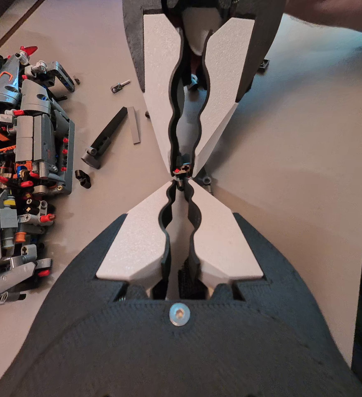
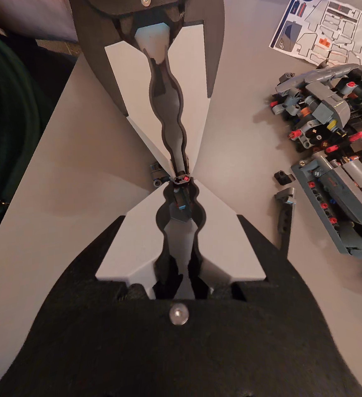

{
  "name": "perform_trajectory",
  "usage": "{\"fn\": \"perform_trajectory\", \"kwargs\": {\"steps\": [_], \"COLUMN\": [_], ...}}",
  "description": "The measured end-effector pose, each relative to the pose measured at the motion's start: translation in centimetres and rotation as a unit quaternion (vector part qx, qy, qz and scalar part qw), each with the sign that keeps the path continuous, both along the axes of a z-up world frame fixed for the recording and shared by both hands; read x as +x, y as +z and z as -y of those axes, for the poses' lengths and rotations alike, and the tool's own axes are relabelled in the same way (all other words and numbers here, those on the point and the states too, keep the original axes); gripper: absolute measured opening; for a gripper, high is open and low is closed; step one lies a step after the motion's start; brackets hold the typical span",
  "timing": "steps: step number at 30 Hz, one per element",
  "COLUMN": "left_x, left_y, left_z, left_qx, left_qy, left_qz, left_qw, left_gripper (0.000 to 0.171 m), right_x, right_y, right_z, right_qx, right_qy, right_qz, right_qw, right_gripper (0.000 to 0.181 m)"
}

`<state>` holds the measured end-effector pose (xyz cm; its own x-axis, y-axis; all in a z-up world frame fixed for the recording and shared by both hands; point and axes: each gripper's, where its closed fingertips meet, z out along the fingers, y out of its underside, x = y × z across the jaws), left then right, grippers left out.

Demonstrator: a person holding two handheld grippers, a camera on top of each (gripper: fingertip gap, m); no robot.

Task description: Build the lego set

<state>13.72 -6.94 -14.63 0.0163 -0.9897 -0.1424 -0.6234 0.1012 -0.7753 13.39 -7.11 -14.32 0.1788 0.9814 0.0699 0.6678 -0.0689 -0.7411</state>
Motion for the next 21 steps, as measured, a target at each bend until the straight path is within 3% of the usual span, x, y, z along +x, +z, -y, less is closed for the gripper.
{"fn": "perform_trajectory", "kwargs": {"steps": [7, 13, 21], "left_x": [0.1, 0.4, 0.3], "left_y": [2.4, 1.5, 1.1], "left_z": [0.0, 0.2, 0.2], "left_qx": [-0.039, -0.047, -0.004], "left_qy": [0.004, 0.003, 0.003], "left_qz": [0.058, 0.04, 0.018], "left_qw": [0.998, 0.998, 1.0], "left_gripper": [0.005, 0.0, 0.0], "right_x": [-0.1, 0.0, 0.0], "right_y": [0.0, 0.0, -0.3], "right_z": [0.1, 0.2, 0.2], "right_qx": [0.009, 0.006, 0.008], "right_qy": [-0.004, -0.002, 0.001], "right_qz": [-0.028, -0.029, -0.016], "right_qw": [1.0, 1.0, 1.0], "right_gripper": [0.011, 0.011, 0.011]}}
